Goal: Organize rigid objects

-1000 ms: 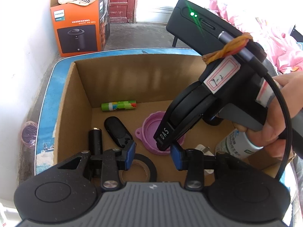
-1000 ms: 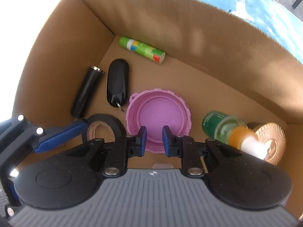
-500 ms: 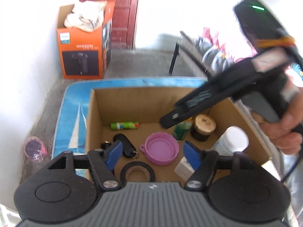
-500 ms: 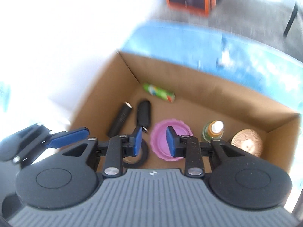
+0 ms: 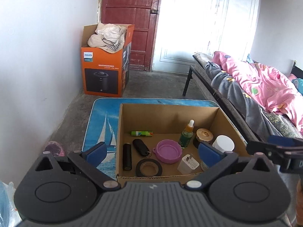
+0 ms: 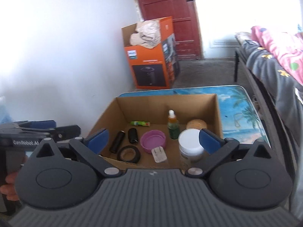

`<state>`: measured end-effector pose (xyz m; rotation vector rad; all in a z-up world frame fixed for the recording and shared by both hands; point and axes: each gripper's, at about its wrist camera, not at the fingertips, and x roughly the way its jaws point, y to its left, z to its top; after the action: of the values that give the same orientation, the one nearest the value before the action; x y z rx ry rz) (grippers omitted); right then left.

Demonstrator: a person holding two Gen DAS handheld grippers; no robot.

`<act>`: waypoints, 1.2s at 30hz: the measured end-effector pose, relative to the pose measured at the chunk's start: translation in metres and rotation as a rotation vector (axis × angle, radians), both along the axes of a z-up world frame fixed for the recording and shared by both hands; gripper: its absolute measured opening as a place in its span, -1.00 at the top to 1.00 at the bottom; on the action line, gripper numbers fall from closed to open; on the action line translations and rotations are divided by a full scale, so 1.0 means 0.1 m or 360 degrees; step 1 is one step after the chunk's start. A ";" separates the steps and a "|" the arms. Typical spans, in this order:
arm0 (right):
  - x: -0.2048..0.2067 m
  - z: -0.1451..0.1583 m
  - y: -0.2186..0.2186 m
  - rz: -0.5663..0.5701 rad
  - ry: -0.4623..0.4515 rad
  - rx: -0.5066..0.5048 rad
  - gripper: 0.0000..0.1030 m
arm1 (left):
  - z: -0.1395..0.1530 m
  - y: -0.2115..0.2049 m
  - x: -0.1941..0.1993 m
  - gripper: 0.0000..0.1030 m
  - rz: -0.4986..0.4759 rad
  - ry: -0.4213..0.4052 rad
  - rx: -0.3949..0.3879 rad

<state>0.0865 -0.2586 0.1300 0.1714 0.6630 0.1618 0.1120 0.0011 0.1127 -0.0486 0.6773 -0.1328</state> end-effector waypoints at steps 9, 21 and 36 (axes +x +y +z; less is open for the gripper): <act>-0.14 -0.37 0.19 -0.0260 0.0005 -0.0231 -0.97 | -0.25 -0.14 -0.02 -1.00 0.0090 0.0066 0.0141; 0.14 -0.47 0.39 -0.0195 0.0091 -0.0295 -0.97 | -0.40 -0.19 0.04 -0.99 0.0112 0.0134 0.0186; 0.18 -0.53 0.36 -0.0222 0.0126 -0.0274 -0.97 | -0.38 -0.22 0.04 -0.99 0.0103 0.0128 0.0225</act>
<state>0.1042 -0.2224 0.0766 0.0585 0.7378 -0.0362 0.1163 -0.0214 0.0747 0.0602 0.7631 -0.0208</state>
